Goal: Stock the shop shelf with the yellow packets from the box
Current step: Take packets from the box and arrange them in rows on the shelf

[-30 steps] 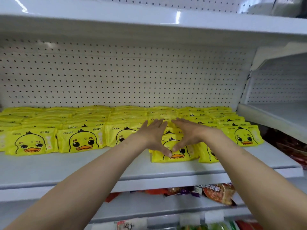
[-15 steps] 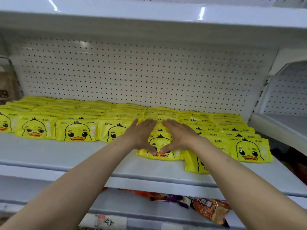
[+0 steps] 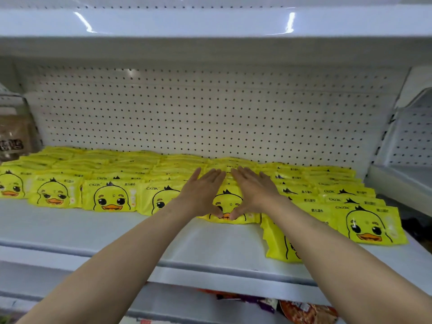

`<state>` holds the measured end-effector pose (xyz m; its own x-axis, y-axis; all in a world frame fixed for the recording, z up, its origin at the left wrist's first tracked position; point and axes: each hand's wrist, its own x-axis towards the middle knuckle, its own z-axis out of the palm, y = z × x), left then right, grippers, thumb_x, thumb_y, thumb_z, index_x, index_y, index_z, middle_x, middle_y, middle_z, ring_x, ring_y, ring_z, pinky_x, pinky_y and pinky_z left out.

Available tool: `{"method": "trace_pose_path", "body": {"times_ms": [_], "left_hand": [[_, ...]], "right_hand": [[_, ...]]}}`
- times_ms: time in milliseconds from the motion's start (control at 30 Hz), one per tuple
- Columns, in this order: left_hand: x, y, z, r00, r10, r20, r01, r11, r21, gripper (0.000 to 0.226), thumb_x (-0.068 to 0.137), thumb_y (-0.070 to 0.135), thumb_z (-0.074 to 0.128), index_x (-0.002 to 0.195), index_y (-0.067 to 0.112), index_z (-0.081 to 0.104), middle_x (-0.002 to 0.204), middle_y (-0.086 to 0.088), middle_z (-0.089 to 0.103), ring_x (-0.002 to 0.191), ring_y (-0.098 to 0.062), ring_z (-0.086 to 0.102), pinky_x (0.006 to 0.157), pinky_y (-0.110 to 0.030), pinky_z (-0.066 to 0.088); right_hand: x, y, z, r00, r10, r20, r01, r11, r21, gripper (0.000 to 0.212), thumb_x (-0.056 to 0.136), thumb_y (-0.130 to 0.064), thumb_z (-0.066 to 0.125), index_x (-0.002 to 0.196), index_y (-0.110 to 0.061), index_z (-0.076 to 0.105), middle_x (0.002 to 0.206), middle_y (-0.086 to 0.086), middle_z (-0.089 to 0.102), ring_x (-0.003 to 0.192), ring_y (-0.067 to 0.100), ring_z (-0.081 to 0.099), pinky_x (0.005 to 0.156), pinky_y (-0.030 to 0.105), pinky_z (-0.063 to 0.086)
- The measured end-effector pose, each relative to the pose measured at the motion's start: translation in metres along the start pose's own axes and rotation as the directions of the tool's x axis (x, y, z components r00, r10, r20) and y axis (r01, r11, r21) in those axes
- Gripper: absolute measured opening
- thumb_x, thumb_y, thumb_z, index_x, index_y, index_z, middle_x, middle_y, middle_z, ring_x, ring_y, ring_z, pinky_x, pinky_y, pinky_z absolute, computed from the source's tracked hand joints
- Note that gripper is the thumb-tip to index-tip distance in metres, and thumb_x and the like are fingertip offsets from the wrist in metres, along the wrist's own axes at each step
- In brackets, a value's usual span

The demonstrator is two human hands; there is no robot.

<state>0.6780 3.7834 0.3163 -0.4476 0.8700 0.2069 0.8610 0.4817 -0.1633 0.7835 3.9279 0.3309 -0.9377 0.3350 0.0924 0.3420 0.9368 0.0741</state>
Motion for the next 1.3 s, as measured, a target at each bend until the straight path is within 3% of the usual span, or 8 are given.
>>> {"method": "trace_pose_path", "body": {"times_ms": [233,600,800,1100,1300], "left_hand": [[0.012,-0.01,0.007,0.999,0.05,-0.004,-0.05,0.999,0.01,0.121,0.072,0.068,0.067,0.155,0.016,-0.005,0.164,0.001,-0.003,0.15,-0.012,-0.008,0.121,-0.045,-0.005],[0.036,-0.014,0.009,1.0,0.024,0.0,-0.024,0.999,0.022,0.123,0.072,0.065,0.069,0.155,0.015,-0.007,0.164,-0.002,-0.003,0.151,-0.018,-0.003,0.121,-0.047,-0.001],[0.035,-0.015,0.014,0.998,0.054,-0.016,-0.053,0.998,0.035,0.122,0.073,0.066,0.068,0.155,0.015,-0.007,0.164,-0.002,0.0,0.151,-0.019,-0.002,0.121,-0.049,0.001],[0.041,-0.013,0.009,0.999,0.038,0.008,-0.038,0.998,-0.045,0.124,0.068,0.061,0.076,0.155,0.018,-0.001,0.162,-0.002,0.012,0.149,-0.023,0.013,0.121,-0.05,0.007],[0.034,-0.013,0.009,1.0,0.021,-0.009,-0.022,0.991,-0.135,0.132,0.065,0.057,0.08,0.155,0.016,-0.009,0.163,-0.003,0.005,0.15,-0.018,0.004,0.122,-0.043,0.005]], "right_hand": [[0.002,0.01,-0.002,0.995,0.008,0.104,-0.011,0.999,0.035,0.144,0.057,-0.063,0.085,0.156,-0.028,-0.014,0.166,-0.002,-0.011,0.152,0.016,-0.01,0.124,0.047,0.005],[0.023,0.009,-0.001,0.999,0.03,0.028,-0.029,0.999,-0.032,0.139,0.058,-0.059,0.086,0.157,-0.025,-0.006,0.167,0.0,-0.003,0.153,0.016,-0.002,0.123,0.047,0.01],[0.018,0.011,0.003,0.999,0.023,0.047,-0.023,1.0,-0.01,0.142,0.059,-0.059,0.086,0.157,-0.025,-0.01,0.166,-0.002,-0.009,0.153,0.016,-0.008,0.124,0.047,0.007],[0.025,0.013,0.006,0.999,0.012,0.037,-0.012,1.0,0.003,0.136,0.063,-0.055,0.086,0.158,-0.024,-0.006,0.166,0.0,-0.007,0.153,0.018,-0.001,0.12,0.041,0.017],[0.022,0.009,0.002,0.997,0.052,0.056,-0.052,0.999,0.003,0.139,0.059,-0.054,0.088,0.158,-0.028,-0.006,0.166,-0.003,-0.007,0.153,0.016,-0.003,0.122,0.045,0.015]]}}
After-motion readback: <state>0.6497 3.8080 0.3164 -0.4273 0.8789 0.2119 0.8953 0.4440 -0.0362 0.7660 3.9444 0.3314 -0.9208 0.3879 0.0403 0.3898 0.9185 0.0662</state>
